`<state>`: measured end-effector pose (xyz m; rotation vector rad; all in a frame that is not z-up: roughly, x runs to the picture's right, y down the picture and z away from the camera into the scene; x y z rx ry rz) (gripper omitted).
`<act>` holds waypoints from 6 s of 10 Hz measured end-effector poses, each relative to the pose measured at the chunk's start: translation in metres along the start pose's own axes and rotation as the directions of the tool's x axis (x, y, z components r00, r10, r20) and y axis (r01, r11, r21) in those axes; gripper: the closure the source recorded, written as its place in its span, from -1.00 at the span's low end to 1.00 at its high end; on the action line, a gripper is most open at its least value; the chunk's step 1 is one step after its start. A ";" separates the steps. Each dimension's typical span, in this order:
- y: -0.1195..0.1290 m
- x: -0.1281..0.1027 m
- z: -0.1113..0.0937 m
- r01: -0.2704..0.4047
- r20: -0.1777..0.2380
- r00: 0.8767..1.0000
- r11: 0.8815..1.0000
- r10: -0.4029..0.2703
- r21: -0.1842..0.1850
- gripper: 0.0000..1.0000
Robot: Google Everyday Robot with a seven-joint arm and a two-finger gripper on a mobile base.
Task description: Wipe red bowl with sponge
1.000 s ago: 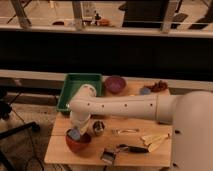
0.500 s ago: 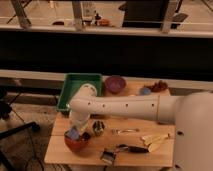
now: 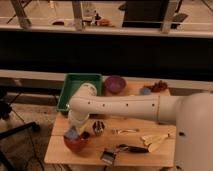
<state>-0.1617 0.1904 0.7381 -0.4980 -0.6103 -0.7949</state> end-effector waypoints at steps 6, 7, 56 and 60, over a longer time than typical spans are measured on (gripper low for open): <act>-0.003 -0.009 -0.007 0.018 0.011 1.000 1.000 -0.018 0.011 1.00; -0.003 -0.009 -0.009 0.020 0.009 1.000 1.000 -0.020 0.013 1.00; 0.159 -0.038 -0.030 -0.192 0.013 0.981 0.976 0.194 -0.103 1.00; 0.149 -0.045 -0.046 -0.097 -0.045 0.995 0.994 0.094 -0.049 1.00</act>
